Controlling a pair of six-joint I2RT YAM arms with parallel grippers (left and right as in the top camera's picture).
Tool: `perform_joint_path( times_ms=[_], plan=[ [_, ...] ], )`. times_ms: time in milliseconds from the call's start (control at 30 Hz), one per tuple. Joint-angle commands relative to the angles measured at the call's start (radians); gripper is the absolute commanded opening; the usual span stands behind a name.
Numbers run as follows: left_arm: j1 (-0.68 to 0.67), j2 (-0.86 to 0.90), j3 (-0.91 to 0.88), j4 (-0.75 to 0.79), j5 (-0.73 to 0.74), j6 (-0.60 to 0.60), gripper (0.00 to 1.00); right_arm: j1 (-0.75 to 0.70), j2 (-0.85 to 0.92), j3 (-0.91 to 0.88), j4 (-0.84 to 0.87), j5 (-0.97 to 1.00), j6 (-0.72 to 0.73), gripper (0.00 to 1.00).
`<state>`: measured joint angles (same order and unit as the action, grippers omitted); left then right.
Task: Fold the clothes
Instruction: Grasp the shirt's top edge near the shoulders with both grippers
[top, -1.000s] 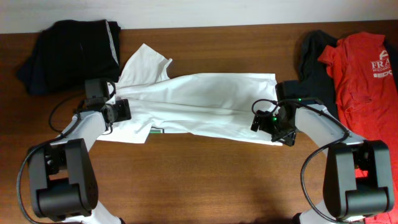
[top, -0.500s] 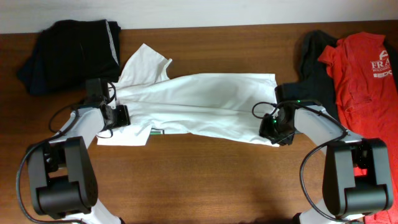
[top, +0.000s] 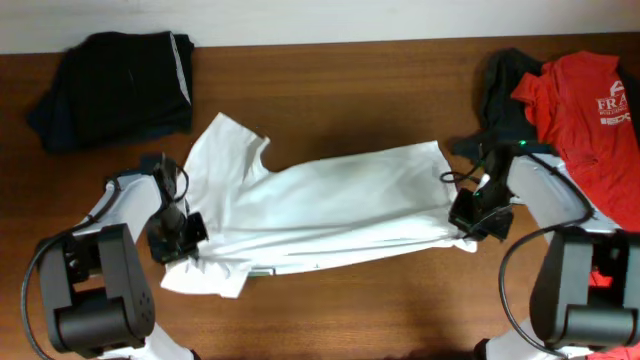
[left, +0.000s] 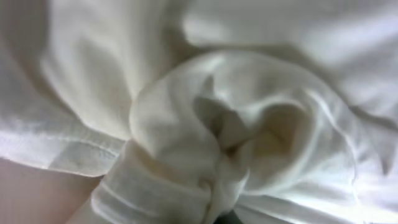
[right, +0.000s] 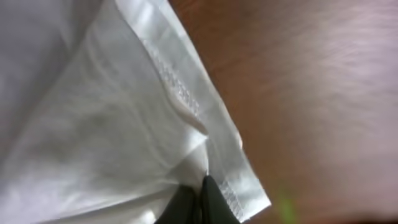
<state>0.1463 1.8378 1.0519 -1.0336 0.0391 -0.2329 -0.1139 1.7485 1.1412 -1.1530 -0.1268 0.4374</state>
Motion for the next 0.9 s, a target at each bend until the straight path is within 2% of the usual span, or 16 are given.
perform_joint_path(
  times_ms=[0, 33, 67, 100, 133, 167, 233, 333, 433, 533, 700, 800, 867],
  plan=[
    [0.012, -0.086, -0.021, -0.011, -0.008, -0.029, 0.36, -0.017, -0.066, 0.039, -0.035, 0.138, -0.044, 0.05],
    [0.012, -0.101, -0.021, -0.011, -0.008, -0.028, 0.58, -0.016, -0.069, 0.044, -0.051, 0.139, -0.072, 0.12],
    [0.012, -0.111, -0.021, -0.011, -0.008, -0.028, 0.93, -0.016, -0.069, 0.048, -0.069, 0.139, -0.089, 0.17],
    [0.012, -0.122, -0.020, -0.011, -0.008, -0.028, 0.99, -0.017, -0.069, 0.048, -0.086, 0.139, -0.093, 0.32],
    [0.012, -0.131, -0.020, -0.011, -0.009, -0.028, 0.99, -0.018, -0.069, 0.049, -0.100, 0.139, -0.093, 0.60],
    [0.012, -0.132, -0.016, -0.011, -0.009, -0.028, 0.99, -0.018, -0.069, 0.050, -0.116, 0.139, -0.093, 0.78],
    [0.012, -0.132, -0.002, -0.012, -0.009, -0.028, 0.99, -0.018, -0.069, 0.065, -0.138, 0.140, -0.098, 0.86],
    [0.012, -0.132, 0.059, -0.019, -0.009, -0.026, 0.99, -0.018, -0.069, 0.153, -0.182, 0.139, -0.116, 0.87],
    [0.009, -0.132, 0.187, 0.034, -0.008, -0.003, 0.99, -0.017, -0.069, 0.271, -0.182, 0.128, -0.119, 0.97],
    [-0.010, -0.132, 0.238, 0.256, 0.019, 0.085, 0.99, -0.016, -0.069, 0.304, -0.159, 0.060, -0.120, 0.99],
    [-0.070, -0.097, 0.238, 0.596, 0.071, 0.339, 0.98, 0.016, -0.062, 0.294, -0.159, 0.029, -0.191, 0.99],
    [-0.105, -0.022, 0.238, 0.718, 0.069, 0.438, 0.93, 0.066, -0.059, 0.294, -0.160, 0.029, -0.195, 0.99],
    [-0.105, 0.035, 0.238, 0.757, 0.069, 0.441, 0.91, 0.093, -0.059, 0.294, -0.157, 0.029, -0.195, 0.99]
  ],
)
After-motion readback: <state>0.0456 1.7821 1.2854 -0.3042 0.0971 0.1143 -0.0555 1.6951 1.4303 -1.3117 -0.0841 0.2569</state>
